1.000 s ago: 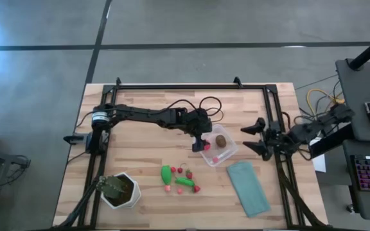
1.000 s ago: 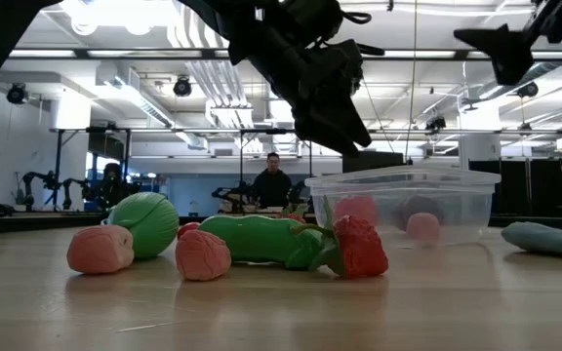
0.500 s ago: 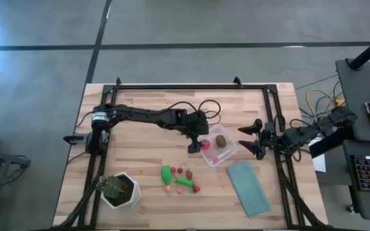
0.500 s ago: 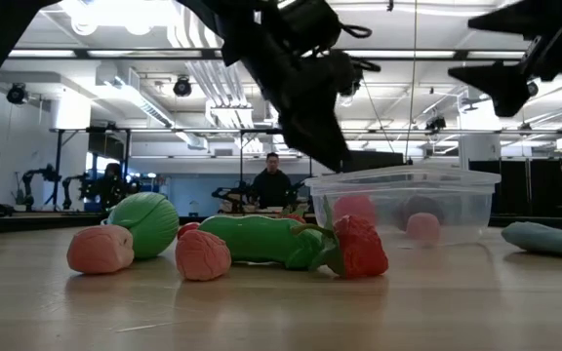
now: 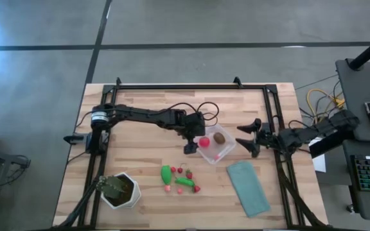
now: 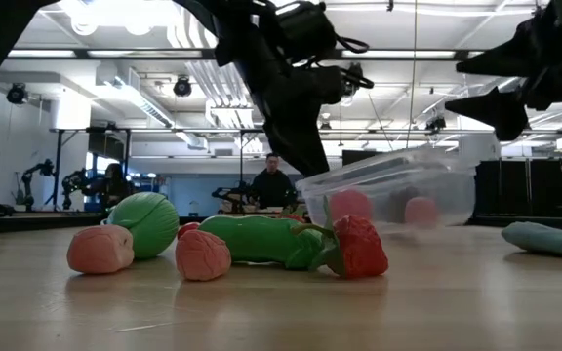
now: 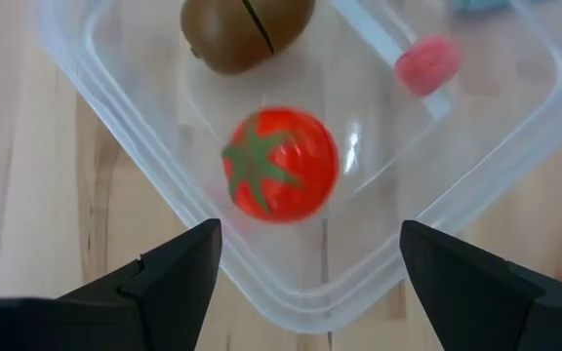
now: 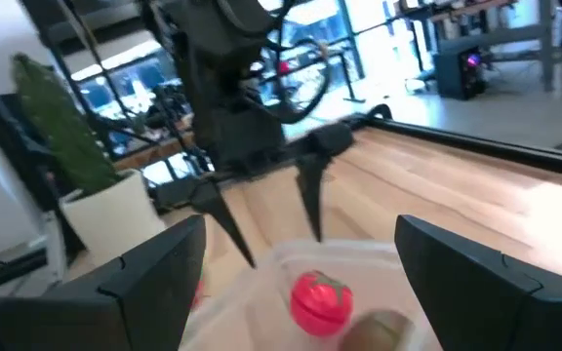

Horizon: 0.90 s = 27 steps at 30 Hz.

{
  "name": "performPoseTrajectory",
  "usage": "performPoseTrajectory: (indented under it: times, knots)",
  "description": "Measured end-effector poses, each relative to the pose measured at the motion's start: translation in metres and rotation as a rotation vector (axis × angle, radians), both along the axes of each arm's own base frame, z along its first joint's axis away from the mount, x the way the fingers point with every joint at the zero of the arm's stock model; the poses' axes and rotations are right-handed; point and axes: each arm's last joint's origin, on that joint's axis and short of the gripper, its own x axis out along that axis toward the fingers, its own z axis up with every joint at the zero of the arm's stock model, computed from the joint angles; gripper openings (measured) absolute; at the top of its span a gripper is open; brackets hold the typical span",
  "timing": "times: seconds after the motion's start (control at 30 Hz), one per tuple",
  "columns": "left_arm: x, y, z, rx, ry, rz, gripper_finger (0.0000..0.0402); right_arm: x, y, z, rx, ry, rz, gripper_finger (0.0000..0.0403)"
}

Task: Pick and placing Produce into tupperware
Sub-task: Put the green corn into the transparent bin

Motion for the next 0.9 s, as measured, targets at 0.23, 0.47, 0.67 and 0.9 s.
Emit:
performPoseTrajectory:
  times: [0.23,0.47,0.67,0.9]
  knots:
    - [-0.003,0.001,0.018,0.066,-0.066,-0.021,0.0302,0.001,-0.004,0.000,0.005,-0.006,-0.036,0.0325]
    - [-0.001,0.001,0.039,0.110,-0.184,-0.030,0.0302,0.001,-0.006,0.001,-0.017,0.000,-0.071,0.0325]
    - [-0.012,0.002,0.043,0.136,-0.119,-0.009,0.0302,-0.001,-0.017,0.001,0.017,-0.014,-0.292,0.0325]
    - [-0.015,0.002,0.044,0.141,-0.107,-0.005,0.0302,0.003,-0.013,0.005,0.021,-0.057,0.063,0.0325]
